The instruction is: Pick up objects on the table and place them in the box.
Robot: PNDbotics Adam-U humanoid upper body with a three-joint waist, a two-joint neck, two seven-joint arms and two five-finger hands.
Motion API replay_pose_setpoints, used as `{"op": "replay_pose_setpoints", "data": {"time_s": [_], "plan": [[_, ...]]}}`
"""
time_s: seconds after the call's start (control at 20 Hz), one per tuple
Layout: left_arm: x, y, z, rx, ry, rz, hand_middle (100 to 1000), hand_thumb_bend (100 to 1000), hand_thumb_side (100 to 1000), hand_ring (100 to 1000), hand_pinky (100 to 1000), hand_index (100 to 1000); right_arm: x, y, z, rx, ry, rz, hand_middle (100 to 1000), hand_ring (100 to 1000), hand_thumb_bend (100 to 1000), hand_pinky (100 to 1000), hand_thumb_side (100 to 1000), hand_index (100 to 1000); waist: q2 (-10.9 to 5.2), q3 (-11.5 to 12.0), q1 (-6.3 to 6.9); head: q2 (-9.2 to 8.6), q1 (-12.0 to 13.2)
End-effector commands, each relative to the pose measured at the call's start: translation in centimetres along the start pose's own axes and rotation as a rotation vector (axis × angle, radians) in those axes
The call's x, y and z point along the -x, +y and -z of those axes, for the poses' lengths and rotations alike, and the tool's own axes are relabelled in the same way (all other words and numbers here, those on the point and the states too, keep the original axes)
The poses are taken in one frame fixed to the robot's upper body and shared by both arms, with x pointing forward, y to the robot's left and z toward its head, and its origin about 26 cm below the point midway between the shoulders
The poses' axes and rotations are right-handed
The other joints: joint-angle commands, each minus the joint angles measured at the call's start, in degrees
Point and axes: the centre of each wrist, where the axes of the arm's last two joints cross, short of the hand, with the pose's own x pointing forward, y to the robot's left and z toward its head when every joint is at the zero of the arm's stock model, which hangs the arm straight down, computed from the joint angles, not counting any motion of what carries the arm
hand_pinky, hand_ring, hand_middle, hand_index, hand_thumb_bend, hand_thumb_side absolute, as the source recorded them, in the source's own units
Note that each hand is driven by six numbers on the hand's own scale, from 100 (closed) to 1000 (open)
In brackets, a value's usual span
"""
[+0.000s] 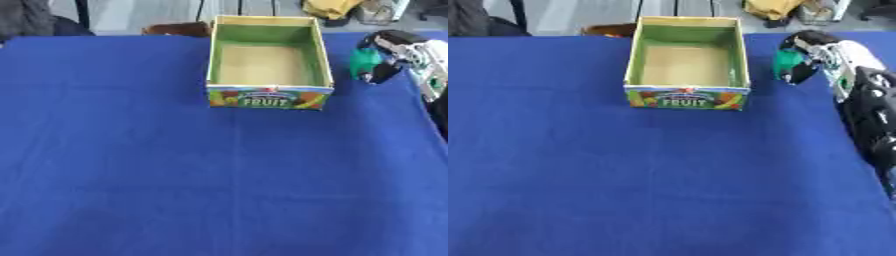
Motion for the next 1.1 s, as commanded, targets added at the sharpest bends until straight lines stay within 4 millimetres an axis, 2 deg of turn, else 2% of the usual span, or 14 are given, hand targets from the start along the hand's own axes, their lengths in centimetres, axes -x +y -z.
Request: {"op": "replay_pose_setpoints", "data": {"time_s": [0.05,0.3,0.5,0.55,0.65,0.75,0.8,1.0,1.1], "plan": [[-0.8,0.3,0.4,0.009,-0.030,0.011,706,546,700,755,690,819,1.3,-1.4,-0.5,0.023,0.033,-0.018,865,933,226,770,100,879,-0.77,0.21,0.28,-0.02,0.03],[-0.8,0.2,0.3,0.010,-0.030,0.008,707,548,700,755,690,819,1.6,-1.0,-0.6,0.007,0.042,-0.021,863,892,204,724,100,880,-0.62,0.35,0.50,0.05,0.02],[-0.8,0.2,0.3,0.012,-0.032,0.005,707,549,700,755,691,819,2.2,-0.5,-0.8,-0.011,0.049,-0.015,858,770,150,602,100,881,-0.54,0.31,0.60,0.08,0.06],[-0.8,0.2,0.3,0.013,-0.032,0.004,707,549,700,756,691,819,2.3,-0.4,-0.9,-0.015,0.051,-0.013,856,714,124,547,100,881,-0.55,0.26,0.62,0.09,0.08],[-0.7,0.2,0.3,0.014,-0.032,0.003,707,550,700,754,691,819,2.5,-0.2,-0.9,-0.022,0.055,-0.010,855,677,100,512,100,881,-0.55,0.16,0.64,0.04,0.13],[-0.7,0.2,0.3,0.014,-0.032,0.002,708,551,700,752,691,819,2.6,0.1,-0.9,-0.028,0.057,-0.006,848,632,113,480,100,882,-0.54,0.09,0.65,-0.01,0.17],[-0.7,0.1,0.3,0.015,-0.032,0.002,708,551,700,751,691,819,2.7,0.2,-0.9,-0.030,0.058,-0.005,850,634,107,484,100,884,-0.54,0.07,0.66,-0.01,0.19],[-0.7,0.1,0.2,0.016,-0.032,0.000,708,553,699,751,691,820,2.7,0.3,-0.9,-0.024,0.053,0.001,882,737,181,577,100,916,-0.53,-0.01,0.74,0.06,0.23],[-0.7,0.1,0.2,0.016,-0.032,-0.001,708,553,699,751,691,820,2.6,0.1,-0.9,-0.005,0.043,0.008,890,753,266,603,100,934,-0.52,-0.09,0.76,0.12,0.24]]}}
